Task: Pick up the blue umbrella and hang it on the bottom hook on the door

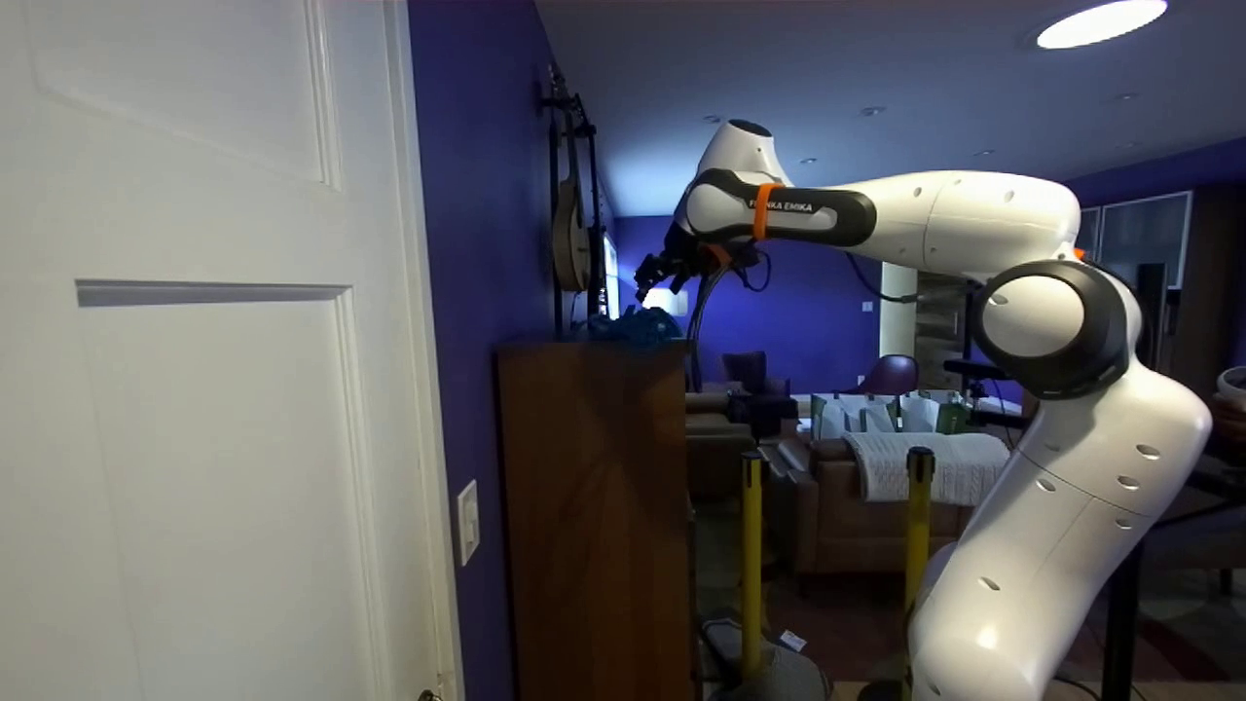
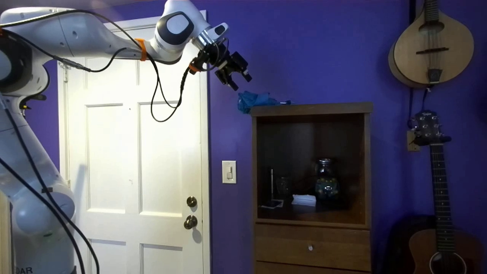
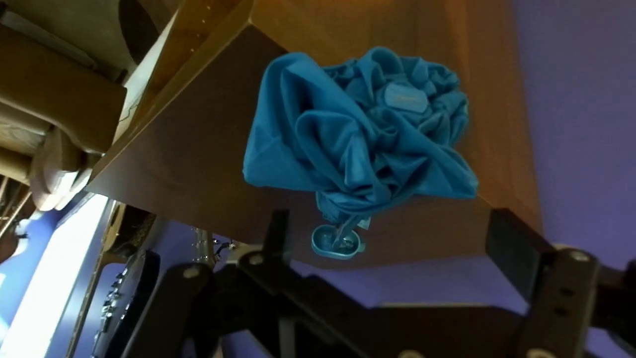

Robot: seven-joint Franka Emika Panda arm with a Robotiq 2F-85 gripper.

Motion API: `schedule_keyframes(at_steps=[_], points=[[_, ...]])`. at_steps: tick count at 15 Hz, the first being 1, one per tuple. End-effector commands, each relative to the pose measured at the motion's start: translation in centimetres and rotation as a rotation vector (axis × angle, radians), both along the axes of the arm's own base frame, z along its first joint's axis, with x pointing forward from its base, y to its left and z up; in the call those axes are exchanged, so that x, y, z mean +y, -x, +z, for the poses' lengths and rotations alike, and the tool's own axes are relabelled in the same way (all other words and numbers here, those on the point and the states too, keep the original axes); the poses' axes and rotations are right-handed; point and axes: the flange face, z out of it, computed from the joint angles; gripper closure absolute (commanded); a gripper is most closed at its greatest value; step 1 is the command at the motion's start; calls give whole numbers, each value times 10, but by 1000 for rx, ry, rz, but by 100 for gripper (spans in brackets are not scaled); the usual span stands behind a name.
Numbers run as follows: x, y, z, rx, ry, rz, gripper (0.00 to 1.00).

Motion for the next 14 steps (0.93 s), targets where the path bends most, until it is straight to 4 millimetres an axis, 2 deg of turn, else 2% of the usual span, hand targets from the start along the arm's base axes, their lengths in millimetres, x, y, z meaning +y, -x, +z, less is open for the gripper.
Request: schedule_keyframes(at_steps=[1,8,14], points=[[-15,-19,11,-53,-71,-7,0],[-46,-49,3,-51,-138,-42,0],[-66,-62,-12,-19,-184,-74,0]])
